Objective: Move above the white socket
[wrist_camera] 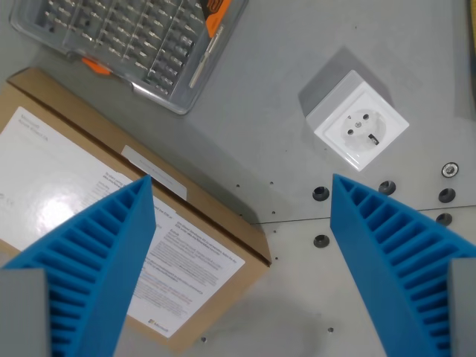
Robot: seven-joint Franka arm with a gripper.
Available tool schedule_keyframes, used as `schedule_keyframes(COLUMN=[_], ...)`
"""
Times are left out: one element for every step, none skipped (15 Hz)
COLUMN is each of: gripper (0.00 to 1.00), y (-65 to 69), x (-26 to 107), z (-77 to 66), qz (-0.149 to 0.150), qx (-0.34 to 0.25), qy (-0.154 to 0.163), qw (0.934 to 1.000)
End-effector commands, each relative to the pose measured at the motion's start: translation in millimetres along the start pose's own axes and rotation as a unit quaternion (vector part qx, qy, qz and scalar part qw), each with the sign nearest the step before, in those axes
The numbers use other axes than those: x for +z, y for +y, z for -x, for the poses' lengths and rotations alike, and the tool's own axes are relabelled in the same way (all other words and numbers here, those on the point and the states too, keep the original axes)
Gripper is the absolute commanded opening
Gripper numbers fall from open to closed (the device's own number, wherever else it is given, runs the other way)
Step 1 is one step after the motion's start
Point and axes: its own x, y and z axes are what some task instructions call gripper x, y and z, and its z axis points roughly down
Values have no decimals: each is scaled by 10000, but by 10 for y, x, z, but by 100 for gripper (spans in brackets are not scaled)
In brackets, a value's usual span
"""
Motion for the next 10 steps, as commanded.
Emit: schedule_keyframes(gripper=[100, 100, 100, 100, 100, 100, 100, 100, 100, 100], y=[47, 59, 73, 89, 107, 126, 145, 165, 186, 207], x=[33, 50, 69, 91, 116, 143, 173, 206, 241, 279], z=[18, 21, 25, 29, 33, 37, 41, 44, 49, 54], qz=[-24, -30, -38, -43, -46, -50, -46, -46, -46, -40], qx=[-370, -439, -517, -592, -676, -769, -851, -948, -1057, -1152], qy=[124, 148, 176, 206, 243, 282, 318, 350, 376, 403], qw=[9992, 9989, 9985, 9980, 9974, 9966, 9959, 9949, 9937, 9925])
